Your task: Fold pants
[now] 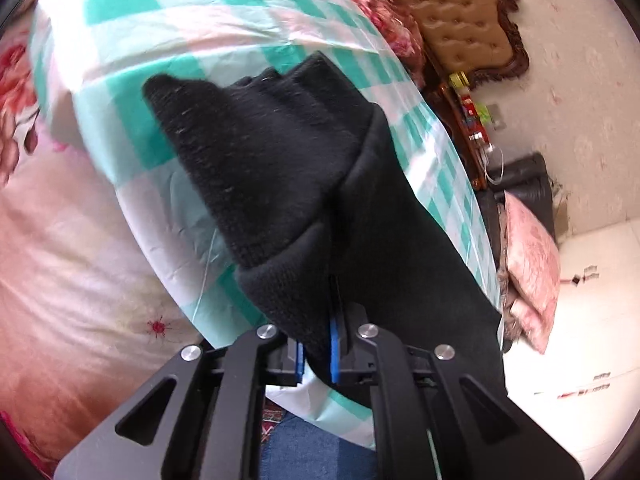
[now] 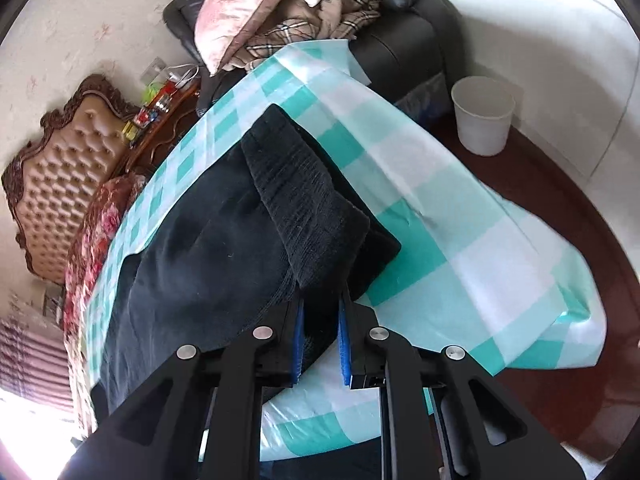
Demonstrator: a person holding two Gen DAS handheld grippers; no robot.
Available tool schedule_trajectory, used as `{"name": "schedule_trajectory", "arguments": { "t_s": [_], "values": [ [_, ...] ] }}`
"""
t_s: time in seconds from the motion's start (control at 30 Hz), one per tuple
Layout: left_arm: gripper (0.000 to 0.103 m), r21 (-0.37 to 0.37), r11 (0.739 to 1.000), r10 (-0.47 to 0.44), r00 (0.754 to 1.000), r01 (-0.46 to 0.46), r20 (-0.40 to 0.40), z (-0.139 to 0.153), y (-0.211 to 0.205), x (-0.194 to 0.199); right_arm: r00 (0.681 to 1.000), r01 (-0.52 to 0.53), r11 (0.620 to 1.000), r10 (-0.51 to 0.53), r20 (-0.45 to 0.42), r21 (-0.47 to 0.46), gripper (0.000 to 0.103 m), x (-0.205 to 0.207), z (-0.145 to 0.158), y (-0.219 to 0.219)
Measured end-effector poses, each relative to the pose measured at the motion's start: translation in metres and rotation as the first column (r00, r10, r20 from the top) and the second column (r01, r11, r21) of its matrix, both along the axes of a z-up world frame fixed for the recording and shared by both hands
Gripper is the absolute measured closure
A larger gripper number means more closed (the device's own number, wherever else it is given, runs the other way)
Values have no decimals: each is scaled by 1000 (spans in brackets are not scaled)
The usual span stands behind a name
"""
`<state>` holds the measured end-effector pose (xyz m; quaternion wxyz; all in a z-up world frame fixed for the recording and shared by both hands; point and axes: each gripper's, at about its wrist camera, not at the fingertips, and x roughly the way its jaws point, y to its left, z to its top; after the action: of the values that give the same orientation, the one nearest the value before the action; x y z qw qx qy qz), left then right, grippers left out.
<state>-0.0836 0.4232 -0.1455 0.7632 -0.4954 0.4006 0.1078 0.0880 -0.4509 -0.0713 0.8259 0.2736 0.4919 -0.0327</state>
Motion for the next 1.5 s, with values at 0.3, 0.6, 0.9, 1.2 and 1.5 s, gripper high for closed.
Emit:
{"name": "schedule_trajectory", "arguments": {
  "t_s": [0.3,0.6,0.9,1.2,1.5],
  "values": [
    [59,-3,990,144,988,-144,52,14,34,-36,999,17,997,-21,-45,-77,55,-7,-14,-2],
    [98,220,975,43,999,-38,-20,56,33,3,999,-25,996,24,-21,-87,79,-3,-15,9],
    [98,224,974,27,999,-34,35,59,48,14,1000,-21,993,19,-14,-114,81,-4,-18,14],
    [61,143,981,124,992,-128,38,24,68,-18,999,-30,991,27,-23,-132,81,-3,-16,16],
    [62,207,971,105,991,-119,78,41,30,-25,999,-37,990,39,10,-135,84,-7,0,19]
  ]
}}
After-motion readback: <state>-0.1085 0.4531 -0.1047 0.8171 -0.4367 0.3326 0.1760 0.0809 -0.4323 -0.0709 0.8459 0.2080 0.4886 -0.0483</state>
